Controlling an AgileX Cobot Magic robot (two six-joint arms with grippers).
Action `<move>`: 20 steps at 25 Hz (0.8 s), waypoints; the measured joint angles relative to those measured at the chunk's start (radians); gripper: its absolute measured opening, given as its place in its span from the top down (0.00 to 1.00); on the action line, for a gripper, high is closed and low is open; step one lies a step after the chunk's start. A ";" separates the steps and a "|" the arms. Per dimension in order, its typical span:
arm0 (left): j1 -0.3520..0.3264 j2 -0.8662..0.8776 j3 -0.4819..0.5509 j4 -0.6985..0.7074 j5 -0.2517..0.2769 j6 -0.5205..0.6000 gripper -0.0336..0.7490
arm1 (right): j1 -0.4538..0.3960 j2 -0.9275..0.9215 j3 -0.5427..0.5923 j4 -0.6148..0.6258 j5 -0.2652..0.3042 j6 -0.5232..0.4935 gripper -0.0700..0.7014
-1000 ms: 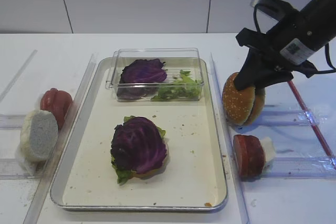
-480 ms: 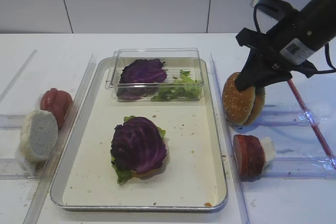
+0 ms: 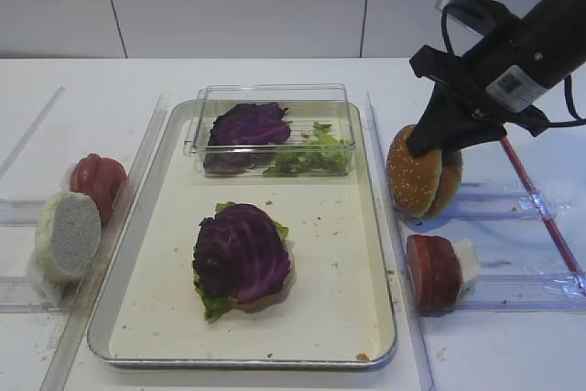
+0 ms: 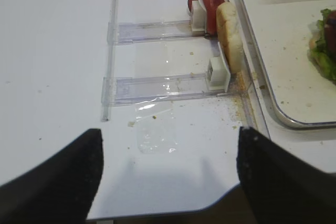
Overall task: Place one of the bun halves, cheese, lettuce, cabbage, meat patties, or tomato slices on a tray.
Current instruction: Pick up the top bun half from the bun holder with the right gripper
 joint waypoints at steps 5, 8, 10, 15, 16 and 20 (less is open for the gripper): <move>0.000 0.000 0.000 0.000 0.000 0.000 0.33 | 0.000 0.000 0.000 0.002 0.004 0.000 0.73; 0.000 0.000 0.000 0.000 0.000 0.000 0.33 | 0.000 0.000 0.000 0.004 0.009 0.000 0.73; 0.000 0.000 0.000 0.000 0.000 0.000 0.33 | 0.000 0.000 0.000 0.004 0.009 0.000 0.73; 0.000 0.000 0.000 0.000 0.000 0.000 0.33 | 0.000 -0.026 0.000 0.007 0.012 0.000 0.73; 0.000 0.000 0.000 -0.007 0.000 0.000 0.33 | 0.000 -0.029 0.000 0.007 0.012 0.000 0.73; 0.000 0.000 0.000 0.000 0.000 0.000 0.33 | 0.000 -0.031 0.000 0.009 0.015 0.000 0.73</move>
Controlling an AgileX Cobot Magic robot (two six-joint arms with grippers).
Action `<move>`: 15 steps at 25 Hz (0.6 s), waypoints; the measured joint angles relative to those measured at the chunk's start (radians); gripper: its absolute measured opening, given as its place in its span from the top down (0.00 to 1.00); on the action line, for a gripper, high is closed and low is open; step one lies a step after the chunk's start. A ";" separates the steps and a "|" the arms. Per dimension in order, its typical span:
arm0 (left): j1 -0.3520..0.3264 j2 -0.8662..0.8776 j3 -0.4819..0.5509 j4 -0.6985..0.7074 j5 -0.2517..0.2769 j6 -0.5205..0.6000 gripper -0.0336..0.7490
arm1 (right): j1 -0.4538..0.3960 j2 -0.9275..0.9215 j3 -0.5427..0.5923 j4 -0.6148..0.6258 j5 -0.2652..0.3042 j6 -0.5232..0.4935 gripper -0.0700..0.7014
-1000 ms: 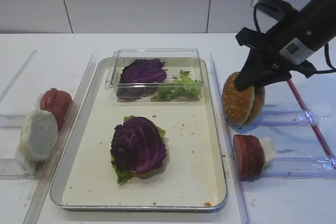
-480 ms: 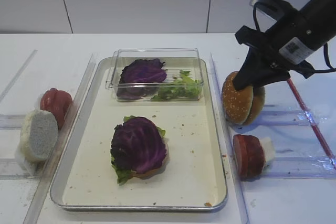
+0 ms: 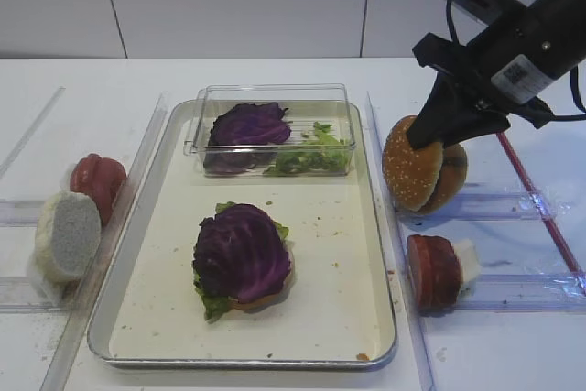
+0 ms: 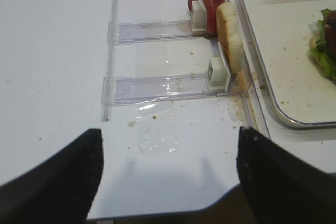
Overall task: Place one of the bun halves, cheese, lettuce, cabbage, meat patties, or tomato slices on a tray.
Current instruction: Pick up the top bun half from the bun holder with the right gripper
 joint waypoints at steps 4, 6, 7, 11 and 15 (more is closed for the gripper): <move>0.000 0.000 0.000 -0.007 0.000 0.000 0.33 | 0.000 0.000 0.000 0.001 0.001 0.000 0.73; 0.000 0.000 0.000 0.000 0.000 0.000 0.33 | 0.000 0.000 0.000 0.002 0.001 0.000 0.73; 0.000 0.000 0.000 0.000 0.000 0.000 0.33 | 0.000 0.000 0.000 0.007 0.001 0.000 0.73; 0.000 0.000 0.000 -0.007 0.000 0.000 0.33 | 0.000 0.000 0.000 0.042 -0.005 -0.020 0.73; 0.000 0.000 0.000 0.000 0.000 0.000 0.33 | 0.000 0.000 0.000 0.092 -0.006 -0.044 0.73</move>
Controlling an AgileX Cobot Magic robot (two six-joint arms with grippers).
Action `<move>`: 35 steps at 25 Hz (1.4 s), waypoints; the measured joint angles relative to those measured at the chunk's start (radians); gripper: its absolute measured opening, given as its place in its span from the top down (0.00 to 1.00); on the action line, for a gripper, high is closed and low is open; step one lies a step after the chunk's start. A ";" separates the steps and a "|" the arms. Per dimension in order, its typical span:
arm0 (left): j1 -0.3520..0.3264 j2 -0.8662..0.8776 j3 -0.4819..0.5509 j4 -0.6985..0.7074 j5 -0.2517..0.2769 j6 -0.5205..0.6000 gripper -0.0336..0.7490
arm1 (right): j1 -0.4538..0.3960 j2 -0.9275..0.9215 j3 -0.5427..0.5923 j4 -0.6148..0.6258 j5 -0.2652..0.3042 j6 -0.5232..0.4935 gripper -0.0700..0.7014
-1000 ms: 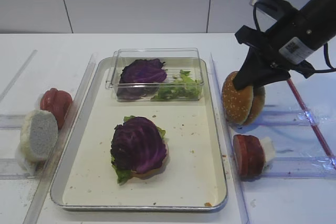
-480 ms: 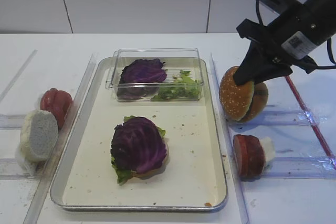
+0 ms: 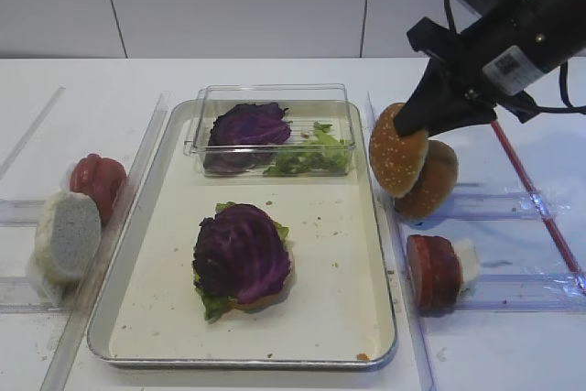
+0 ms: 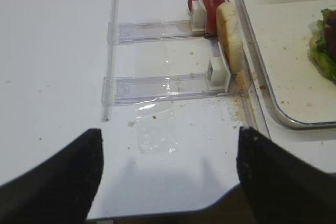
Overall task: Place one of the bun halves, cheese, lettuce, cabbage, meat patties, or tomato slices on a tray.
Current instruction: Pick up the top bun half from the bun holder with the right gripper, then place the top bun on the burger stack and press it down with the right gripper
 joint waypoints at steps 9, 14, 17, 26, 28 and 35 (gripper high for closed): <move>0.000 0.000 0.000 -0.007 0.000 0.000 0.33 | 0.000 0.000 0.000 0.061 0.000 -0.032 0.73; 0.000 0.000 0.000 0.000 0.000 0.000 0.33 | 0.000 0.000 0.000 0.176 0.042 -0.089 0.73; 0.000 0.000 0.000 0.000 0.000 0.000 0.33 | 0.000 -0.014 0.036 0.222 0.057 -0.128 0.73; 0.000 0.000 0.000 -0.007 0.000 0.000 0.33 | 0.000 -0.133 0.296 0.381 0.047 -0.297 0.73; 0.000 0.000 0.000 0.000 0.000 0.000 0.33 | 0.000 -0.151 0.343 0.444 0.045 -0.340 0.73; 0.000 0.000 0.000 0.000 0.000 0.000 0.33 | 0.000 -0.158 0.436 0.595 0.045 -0.435 0.73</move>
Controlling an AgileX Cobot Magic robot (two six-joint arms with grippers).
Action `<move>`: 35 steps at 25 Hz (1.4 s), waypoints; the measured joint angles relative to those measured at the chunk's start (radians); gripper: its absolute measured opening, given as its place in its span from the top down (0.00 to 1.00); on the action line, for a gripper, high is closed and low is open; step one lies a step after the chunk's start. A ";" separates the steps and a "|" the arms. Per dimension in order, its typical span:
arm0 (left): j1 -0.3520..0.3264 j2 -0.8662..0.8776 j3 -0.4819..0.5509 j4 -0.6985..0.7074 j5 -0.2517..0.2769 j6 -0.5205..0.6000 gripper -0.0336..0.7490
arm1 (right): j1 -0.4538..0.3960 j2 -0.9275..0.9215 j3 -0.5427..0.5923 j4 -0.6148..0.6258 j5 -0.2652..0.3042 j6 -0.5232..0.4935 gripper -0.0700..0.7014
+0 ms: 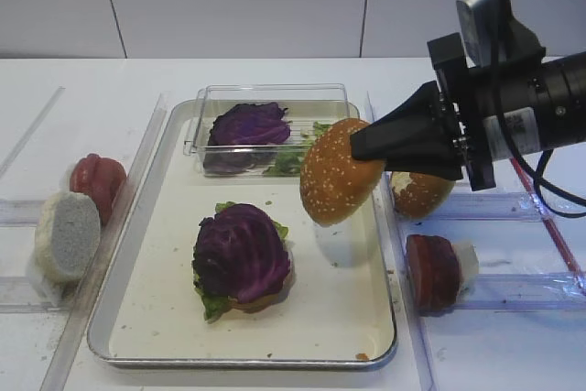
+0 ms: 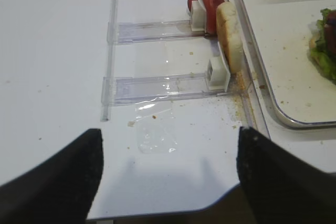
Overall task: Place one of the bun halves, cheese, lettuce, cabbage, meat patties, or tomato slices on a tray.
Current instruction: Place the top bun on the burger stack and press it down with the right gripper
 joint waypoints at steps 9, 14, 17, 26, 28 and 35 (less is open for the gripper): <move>0.000 0.000 0.000 0.000 0.000 0.000 0.33 | 0.024 0.000 0.012 0.062 -0.010 -0.007 0.73; 0.000 0.000 0.000 0.000 0.000 0.000 0.33 | 0.092 0.000 0.012 0.114 -0.010 -0.011 0.73; 0.000 0.000 0.000 -0.007 0.000 0.000 0.33 | 0.098 0.000 0.014 0.136 -0.008 -0.014 0.73; 0.000 0.000 0.000 0.000 0.000 0.000 0.33 | 0.103 0.019 0.017 0.182 -0.012 0.029 0.73; 0.000 0.000 0.000 -0.007 0.000 0.000 0.33 | 0.121 0.034 0.017 0.207 -0.016 0.033 0.73; 0.000 0.000 0.000 0.000 0.000 0.000 0.33 | 0.213 0.108 0.017 0.272 -0.016 0.032 0.73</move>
